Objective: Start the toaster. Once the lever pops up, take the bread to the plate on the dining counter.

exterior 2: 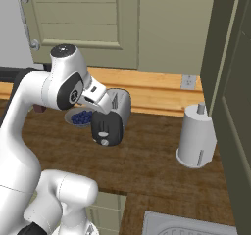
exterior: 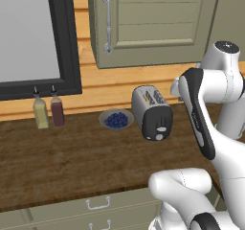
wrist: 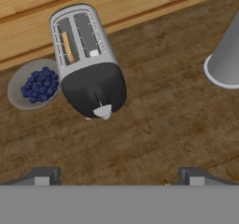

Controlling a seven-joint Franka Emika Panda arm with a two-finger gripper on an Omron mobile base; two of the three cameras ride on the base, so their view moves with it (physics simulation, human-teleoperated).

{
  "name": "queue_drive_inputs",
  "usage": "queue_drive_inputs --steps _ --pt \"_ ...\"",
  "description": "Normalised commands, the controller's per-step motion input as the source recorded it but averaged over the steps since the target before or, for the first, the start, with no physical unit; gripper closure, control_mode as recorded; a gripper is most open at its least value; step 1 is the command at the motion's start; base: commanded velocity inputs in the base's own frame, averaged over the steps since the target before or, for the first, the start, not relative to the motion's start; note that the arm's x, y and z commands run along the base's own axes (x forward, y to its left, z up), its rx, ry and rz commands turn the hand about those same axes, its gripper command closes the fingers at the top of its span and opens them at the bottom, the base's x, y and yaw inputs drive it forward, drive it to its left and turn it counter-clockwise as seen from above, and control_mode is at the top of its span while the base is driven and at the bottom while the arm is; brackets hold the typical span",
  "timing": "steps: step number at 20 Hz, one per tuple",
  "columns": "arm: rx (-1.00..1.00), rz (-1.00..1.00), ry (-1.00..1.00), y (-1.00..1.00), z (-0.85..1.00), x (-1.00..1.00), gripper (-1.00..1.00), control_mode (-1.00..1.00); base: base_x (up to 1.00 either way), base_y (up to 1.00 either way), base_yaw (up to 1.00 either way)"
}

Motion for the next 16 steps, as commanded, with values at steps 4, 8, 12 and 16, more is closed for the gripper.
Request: queue_drive_inputs --steps 4,8,12,16 --pt "0.0 0.0 0.0 0.0 0.0 0.0 -1.0 -1.0 0.0 0.0 0.0" --pt "0.0 0.0 0.0 0.0 0.0 0.0 -1.0 -1.0 0.0 0.0 0.0" --pt "0.0 0.0 0.0 0.0 0.0 0.0 -1.0 -1.0 0.0 0.0 0.0" --pt "0.0 0.0 0.0 0.0 0.0 0.0 -1.0 -1.0 0.0 0.0 0.0"
